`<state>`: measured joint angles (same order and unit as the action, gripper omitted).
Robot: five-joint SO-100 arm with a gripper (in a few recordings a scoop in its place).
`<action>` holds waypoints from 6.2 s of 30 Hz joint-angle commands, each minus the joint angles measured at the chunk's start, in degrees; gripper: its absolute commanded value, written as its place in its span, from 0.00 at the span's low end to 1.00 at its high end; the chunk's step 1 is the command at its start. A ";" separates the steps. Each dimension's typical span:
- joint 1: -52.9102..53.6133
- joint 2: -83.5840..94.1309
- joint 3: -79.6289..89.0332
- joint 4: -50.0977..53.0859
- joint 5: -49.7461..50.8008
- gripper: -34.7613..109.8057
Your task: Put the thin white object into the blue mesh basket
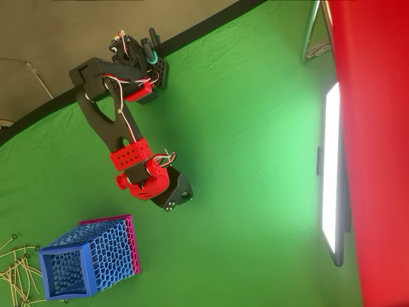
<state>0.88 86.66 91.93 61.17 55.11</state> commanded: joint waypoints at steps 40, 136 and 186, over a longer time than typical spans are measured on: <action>27.07 -0.70 -21.53 -55.20 -35.51 0.24; 9.93 43.77 50.10 -59.15 -32.61 0.32; -0.44 103.80 84.73 -11.95 -54.76 0.25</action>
<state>-0.35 190.02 176.22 48.69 0.70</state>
